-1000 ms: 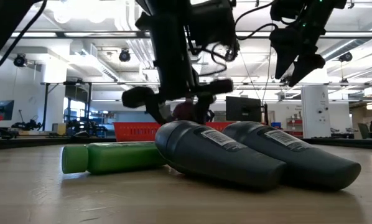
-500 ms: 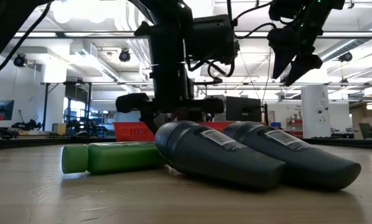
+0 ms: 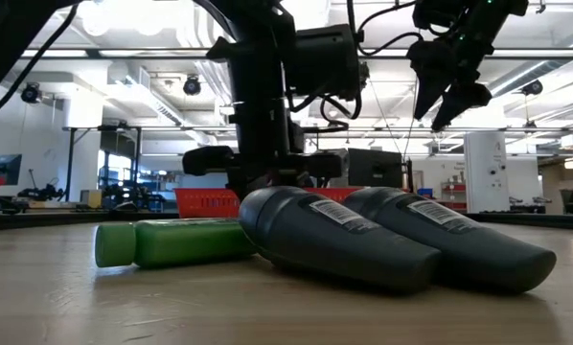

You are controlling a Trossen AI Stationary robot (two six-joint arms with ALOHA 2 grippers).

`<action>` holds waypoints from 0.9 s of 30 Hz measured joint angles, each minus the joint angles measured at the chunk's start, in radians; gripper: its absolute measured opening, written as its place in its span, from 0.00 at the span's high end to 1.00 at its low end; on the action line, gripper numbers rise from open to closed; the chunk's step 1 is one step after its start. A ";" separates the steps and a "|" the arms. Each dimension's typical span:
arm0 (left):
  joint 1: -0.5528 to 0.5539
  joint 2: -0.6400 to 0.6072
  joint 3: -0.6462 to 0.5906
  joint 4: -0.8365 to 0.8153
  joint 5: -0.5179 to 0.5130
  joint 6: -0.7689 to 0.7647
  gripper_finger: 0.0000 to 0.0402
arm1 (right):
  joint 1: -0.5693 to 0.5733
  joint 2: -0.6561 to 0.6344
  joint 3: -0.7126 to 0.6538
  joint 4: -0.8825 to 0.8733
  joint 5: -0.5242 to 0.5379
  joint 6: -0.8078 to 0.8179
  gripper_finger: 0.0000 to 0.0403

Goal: Pick & Place Travel size toiletries
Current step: Put the razor into the blue bin

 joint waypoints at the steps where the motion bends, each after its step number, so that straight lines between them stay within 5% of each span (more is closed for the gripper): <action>1: 0.000 -0.001 -0.004 0.004 0.006 0.014 0.84 | 0.000 0.000 0.000 0.000 0.000 0.000 0.31; 17: -0.081 -0.090 -0.017 -0.069 0.122 0.163 0.89 | 0.000 0.000 0.000 0.001 -0.078 0.000 0.39; 27: -0.242 -0.270 -0.027 -0.006 -0.197 0.568 0.90 | 0.000 0.013 0.000 0.157 -0.431 0.052 0.37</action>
